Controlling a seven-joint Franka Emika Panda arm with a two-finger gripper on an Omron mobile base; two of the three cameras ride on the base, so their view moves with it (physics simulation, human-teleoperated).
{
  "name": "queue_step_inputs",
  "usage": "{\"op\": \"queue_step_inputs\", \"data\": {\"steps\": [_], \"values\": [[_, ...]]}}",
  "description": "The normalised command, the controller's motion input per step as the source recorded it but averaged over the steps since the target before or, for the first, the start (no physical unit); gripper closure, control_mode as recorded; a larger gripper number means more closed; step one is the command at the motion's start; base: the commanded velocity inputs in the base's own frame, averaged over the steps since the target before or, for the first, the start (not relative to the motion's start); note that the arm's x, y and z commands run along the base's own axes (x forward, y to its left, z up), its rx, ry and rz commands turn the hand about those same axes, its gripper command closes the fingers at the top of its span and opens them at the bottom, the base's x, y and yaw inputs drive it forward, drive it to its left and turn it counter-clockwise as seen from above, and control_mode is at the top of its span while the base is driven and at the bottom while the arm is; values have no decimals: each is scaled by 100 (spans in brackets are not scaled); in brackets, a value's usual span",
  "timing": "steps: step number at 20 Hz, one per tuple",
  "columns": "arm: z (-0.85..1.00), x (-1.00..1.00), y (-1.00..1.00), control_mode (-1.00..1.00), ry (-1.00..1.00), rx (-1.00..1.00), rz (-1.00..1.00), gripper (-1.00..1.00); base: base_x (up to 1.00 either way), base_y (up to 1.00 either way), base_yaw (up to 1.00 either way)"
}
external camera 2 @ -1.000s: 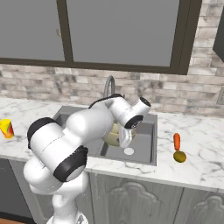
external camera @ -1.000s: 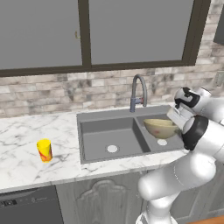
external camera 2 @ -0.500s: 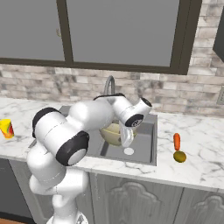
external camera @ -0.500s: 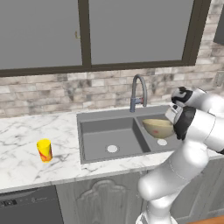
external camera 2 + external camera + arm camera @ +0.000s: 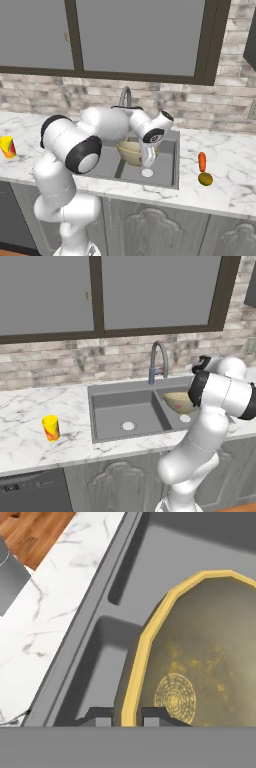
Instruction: Remove the carrot and orange from the sink. Then move the bowl and cup from the counter to the sink for washing.
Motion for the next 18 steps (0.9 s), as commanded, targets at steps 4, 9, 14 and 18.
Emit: {"op": "queue_step_inputs", "data": {"steps": [4,9,14,18], "values": [[-16,18,-9,-100,-5,-7,0,100,0,0,0],[-22,20,-1,-100,-10,-1,0,100,0,0,0],[-28,23,-2,-100,-5,-1,0,100,0,0,0],[-24,23,-13,-100,0,-8,0,100,0,0,0]]}}
